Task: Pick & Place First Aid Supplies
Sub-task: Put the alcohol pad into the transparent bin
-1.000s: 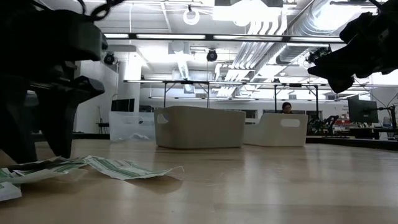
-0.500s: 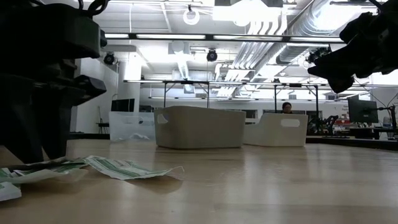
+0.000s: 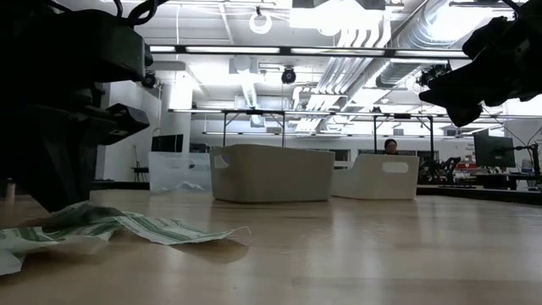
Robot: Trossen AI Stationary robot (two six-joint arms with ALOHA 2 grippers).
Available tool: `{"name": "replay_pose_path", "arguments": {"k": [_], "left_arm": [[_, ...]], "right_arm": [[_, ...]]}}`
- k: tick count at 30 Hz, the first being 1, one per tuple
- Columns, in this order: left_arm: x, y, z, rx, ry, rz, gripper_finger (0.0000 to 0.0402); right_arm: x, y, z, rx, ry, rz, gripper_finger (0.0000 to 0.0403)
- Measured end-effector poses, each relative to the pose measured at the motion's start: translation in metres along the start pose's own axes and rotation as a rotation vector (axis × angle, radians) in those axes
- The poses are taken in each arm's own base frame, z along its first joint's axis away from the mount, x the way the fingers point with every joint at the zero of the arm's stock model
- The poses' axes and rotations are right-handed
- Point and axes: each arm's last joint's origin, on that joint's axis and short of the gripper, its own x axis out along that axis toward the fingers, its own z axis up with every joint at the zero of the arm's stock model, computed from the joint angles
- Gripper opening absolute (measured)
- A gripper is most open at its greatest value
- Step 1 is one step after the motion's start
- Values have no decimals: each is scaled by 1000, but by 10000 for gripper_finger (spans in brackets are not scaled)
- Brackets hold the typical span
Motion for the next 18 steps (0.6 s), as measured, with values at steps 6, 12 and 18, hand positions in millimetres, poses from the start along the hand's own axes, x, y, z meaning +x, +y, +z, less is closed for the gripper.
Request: {"name": "replay_pose_path", "arguments": {"k": [6, 12, 18], "left_arm": [[-22, 4, 0, -2, -27, -26, 1], [-52, 9, 1, -5, -88, -46, 0], [-79, 13, 4, 17, -193, -54, 0]], "right_arm": [[0, 0, 0, 0, 0, 0, 140], [0, 0, 0, 0, 0, 0, 140], [0, 0, 0, 0, 1, 0, 140]]}}
